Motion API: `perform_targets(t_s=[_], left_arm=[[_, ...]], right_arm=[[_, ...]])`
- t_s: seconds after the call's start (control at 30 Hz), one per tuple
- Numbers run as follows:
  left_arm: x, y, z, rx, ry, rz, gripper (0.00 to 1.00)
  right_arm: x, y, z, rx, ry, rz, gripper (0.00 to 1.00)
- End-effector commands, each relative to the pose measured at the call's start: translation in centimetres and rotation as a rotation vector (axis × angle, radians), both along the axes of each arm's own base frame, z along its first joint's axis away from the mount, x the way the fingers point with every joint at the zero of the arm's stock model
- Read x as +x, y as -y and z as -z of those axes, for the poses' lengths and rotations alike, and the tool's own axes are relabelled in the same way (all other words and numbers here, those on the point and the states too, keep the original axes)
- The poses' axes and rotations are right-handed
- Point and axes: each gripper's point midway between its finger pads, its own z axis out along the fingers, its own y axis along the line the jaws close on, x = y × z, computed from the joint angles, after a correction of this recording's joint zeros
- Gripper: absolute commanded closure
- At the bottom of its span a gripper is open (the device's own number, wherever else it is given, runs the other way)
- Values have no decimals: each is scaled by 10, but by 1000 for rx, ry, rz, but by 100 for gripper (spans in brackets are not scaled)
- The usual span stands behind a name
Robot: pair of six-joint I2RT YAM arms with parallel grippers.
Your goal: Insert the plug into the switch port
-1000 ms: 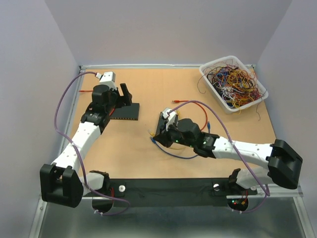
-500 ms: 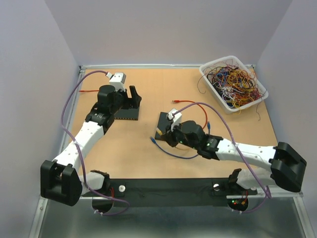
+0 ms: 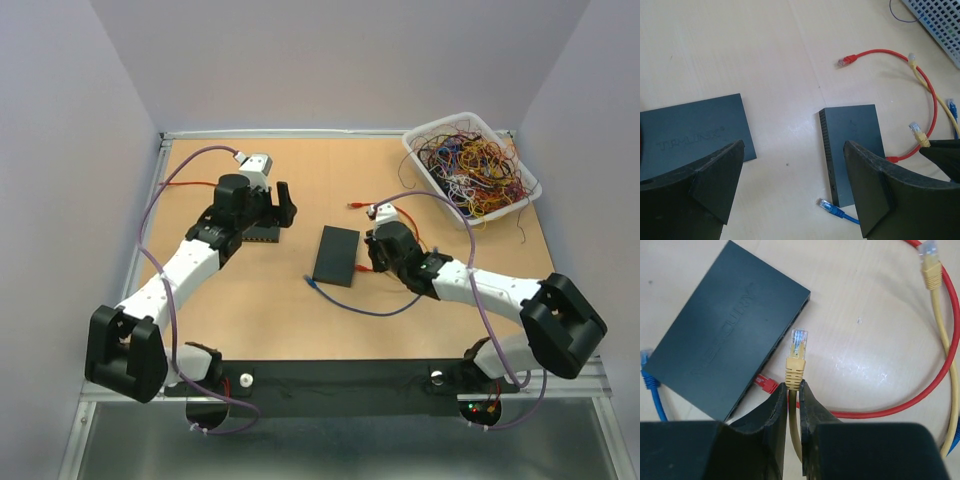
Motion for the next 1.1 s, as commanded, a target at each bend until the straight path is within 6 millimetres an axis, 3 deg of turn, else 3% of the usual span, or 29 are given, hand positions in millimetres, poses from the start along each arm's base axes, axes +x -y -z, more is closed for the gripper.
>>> perform_targets(t_s=[0.0,0.13,0.27,0.3,0.4,0.57,0.87,1.07], left_arm=[[5,5,-11,1,28,15,9],[2,14,2,26,-12,38,9],[2,26,22,80,-59,56,9],[-1,27,35,109,-107,64,9],[-1,30,51,155,-150,65,10],[-2,37,69,176,-197,88,10],[-8,66,85,134,-255,210,11],[-8,79,106,115,-322,265,12]], right_arm=[[13,4,-3,-26,0,62,99],[12,5,28,-49,-77,95,100],[9,-3,41,-31,-127,85,100],[10,-6,39,-22,-131,79,100],[11,-12,43,-21,-144,65,100],[12,-18,55,-36,-175,44,100],[25,-28,63,-64,-179,34,100],[15,-45,65,20,-235,-17,100]])
